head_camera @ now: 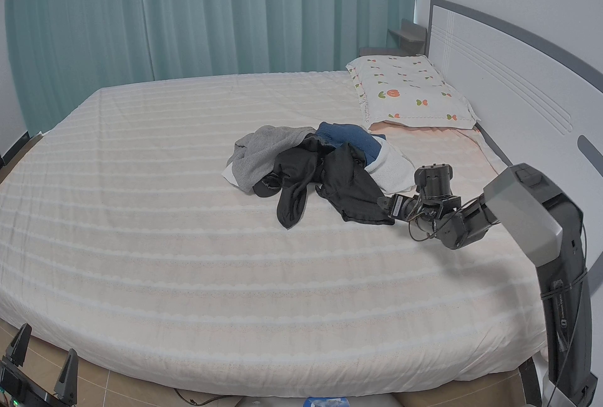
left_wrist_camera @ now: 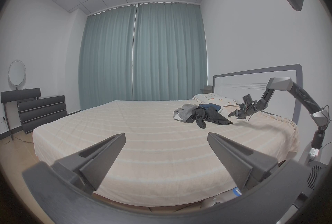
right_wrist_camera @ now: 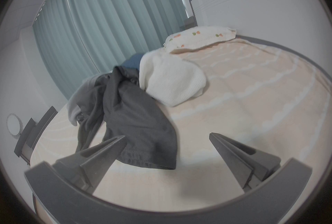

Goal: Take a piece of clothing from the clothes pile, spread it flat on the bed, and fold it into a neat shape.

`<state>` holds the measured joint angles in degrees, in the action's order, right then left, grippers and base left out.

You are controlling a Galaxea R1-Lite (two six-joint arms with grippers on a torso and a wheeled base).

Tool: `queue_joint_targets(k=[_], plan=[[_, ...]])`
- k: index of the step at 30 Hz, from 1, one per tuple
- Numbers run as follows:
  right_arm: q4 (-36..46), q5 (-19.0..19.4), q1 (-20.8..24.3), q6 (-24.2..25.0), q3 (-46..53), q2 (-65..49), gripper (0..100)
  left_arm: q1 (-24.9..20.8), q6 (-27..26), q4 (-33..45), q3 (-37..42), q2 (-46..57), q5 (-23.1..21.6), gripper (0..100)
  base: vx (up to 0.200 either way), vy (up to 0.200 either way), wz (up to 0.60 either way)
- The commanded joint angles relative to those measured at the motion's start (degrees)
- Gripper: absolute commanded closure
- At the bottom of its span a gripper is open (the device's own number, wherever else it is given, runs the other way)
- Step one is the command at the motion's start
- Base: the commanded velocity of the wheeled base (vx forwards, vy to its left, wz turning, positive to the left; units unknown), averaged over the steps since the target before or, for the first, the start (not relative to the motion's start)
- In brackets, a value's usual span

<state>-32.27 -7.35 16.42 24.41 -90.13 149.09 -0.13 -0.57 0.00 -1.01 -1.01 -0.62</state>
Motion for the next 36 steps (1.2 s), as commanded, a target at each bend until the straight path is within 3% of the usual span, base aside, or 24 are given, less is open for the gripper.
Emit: queue_joint_targets(k=[1, 15, 16, 25, 30, 33, 36], plan=[[1.9, -0.4, 2.5, 0.6, -6.1, 6.4, 0, 0.0, 0.0, 0.0, 0.9, 1.0, 0.0, 0, 0.000, 0.000, 0.00], [6.2, -2.1, 3.6, 0.4, -14.4, 8.4, 0, 0.0, 0.0, 0.0, 0.9, 1.0, 0.0, 0, 0.000, 0.000, 0.00], [6.2, -2.1, 3.6, 0.5, -14.4, 8.4, 100, 0.0, 0.0, 0.0, 0.9, 1.0, 0.0, 0, 0.000, 0.000, 0.00], [5.8, -2.7, 3.6, 0.6, -13.3, 6.2, 100, 0.0, 0.1, 0.0, 0.9, 1.0, 0.0, 0, 0.000, 0.000, 0.00], [4.7, -1.7, 3.8, 1.1, -5.6, 0.9, 100, 0.0, 0.2, 0.0, 0.9, 1.0, 0.0, 0, 0.000, 0.000, 0.00], [3.3, -0.8, 3.8, 4.2, -0.1, -3.5, 100, 0.0, 0.2, 0.0, 0.9, 1.0, 0.0, 0, 0.000, 0.000, 0.00], [0.2, 4.1, 3.8, 10.9, 9.9, -11.6, 100, 0.0, 0.3, 0.0, 0.9, 1.0, 0.1, 0, 0.000, 0.000, 0.00]])
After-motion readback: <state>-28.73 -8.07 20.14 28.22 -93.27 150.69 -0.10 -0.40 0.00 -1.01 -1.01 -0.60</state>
